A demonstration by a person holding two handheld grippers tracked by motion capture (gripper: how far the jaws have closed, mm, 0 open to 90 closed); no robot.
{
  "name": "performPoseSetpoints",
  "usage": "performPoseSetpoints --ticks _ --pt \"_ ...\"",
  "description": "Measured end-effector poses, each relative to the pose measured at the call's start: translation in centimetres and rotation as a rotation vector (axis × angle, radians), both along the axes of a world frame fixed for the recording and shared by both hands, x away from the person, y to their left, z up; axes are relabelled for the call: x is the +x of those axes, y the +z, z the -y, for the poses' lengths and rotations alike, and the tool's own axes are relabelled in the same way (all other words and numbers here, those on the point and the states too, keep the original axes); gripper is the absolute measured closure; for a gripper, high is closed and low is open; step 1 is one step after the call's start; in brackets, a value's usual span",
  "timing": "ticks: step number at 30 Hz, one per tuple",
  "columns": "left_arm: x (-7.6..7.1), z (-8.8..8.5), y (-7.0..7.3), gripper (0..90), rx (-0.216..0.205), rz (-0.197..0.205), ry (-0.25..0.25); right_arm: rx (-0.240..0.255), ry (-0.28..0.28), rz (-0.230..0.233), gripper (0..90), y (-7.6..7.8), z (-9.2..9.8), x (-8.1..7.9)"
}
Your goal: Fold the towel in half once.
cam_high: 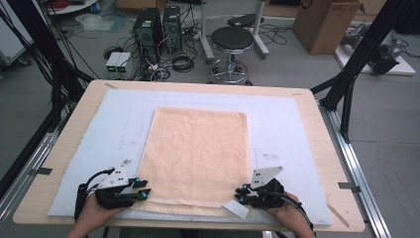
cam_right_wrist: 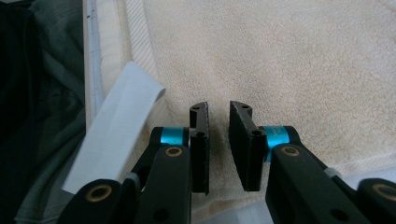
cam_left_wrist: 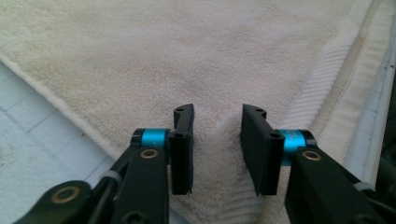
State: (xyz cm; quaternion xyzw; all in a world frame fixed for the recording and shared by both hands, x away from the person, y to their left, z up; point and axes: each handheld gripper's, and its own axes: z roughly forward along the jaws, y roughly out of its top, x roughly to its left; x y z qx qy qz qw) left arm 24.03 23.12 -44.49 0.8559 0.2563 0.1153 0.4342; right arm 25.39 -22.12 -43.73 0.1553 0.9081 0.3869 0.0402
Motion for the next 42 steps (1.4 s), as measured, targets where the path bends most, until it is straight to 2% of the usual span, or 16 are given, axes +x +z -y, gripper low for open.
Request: performPoseSetpoints --ticks 4,8,15,17,24,27,31,33,35,37,40,41,42 --pt "-0.1 0.0 0.1 77.6 -0.009 -0.009 -0.006 0.01 -0.001 -0.004 84.7 0.1 0.1 0.1" --pt "-0.2 -0.1 0.2 85.7 -0.012 0.004 0.0 0.015 0.0 -0.003 85.8 0.2 0.1 0.1" --pt "-0.2 -0.4 0.5 87.6 -0.04 0.008 -0.002 0.06 -0.006 0.005 86.1 0.9 0.5 0.0" --pt "-0.3 -0.5 0.6 87.7 -0.067 0.008 0.006 0.074 -0.01 0.009 86.2 1.2 0.6 0.0" --pt "-0.5 -1.0 1.1 87.8 -0.11 0.024 0.014 0.124 -0.016 0.022 86.3 2.0 0.9 -0.4" --pt "-0.7 -1.2 1.3 87.8 -0.125 0.025 0.011 0.135 -0.009 0.025 86.3 2.3 0.9 -0.5" --pt "-1.4 -1.5 1.4 89.4 -0.126 0.025 -0.004 0.127 0.01 0.006 86.3 2.2 0.8 -0.9" --pt "-1.7 -1.6 1.5 89.7 -0.14 0.019 -0.011 0.124 0.011 0.006 86.3 2.2 0.9 -1.3" --pt "-1.9 -1.6 1.4 89.7 -0.121 0.017 -0.018 0.125 0.014 -0.006 86.3 2.1 1.1 -1.6" --pt "-2.1 -1.4 1.1 89.5 -0.103 0.005 -0.053 0.117 0.025 -0.014 86.3 2.0 1.1 -1.7" --pt "-2.0 -0.9 0.8 81.7 -0.082 -0.013 -0.077 0.084 0.023 -0.011 85.1 1.6 1.0 -1.6" --pt "-1.9 -0.7 0.8 78.1 -0.064 -0.016 -0.08 0.077 0.028 -0.018 81.0 1.5 0.9 -1.6" --pt "-1.9 -0.4 0.6 75.0 -0.044 -0.021 -0.095 0.08 0.02 -0.024 70.5 1.4 0.9 -1.6"
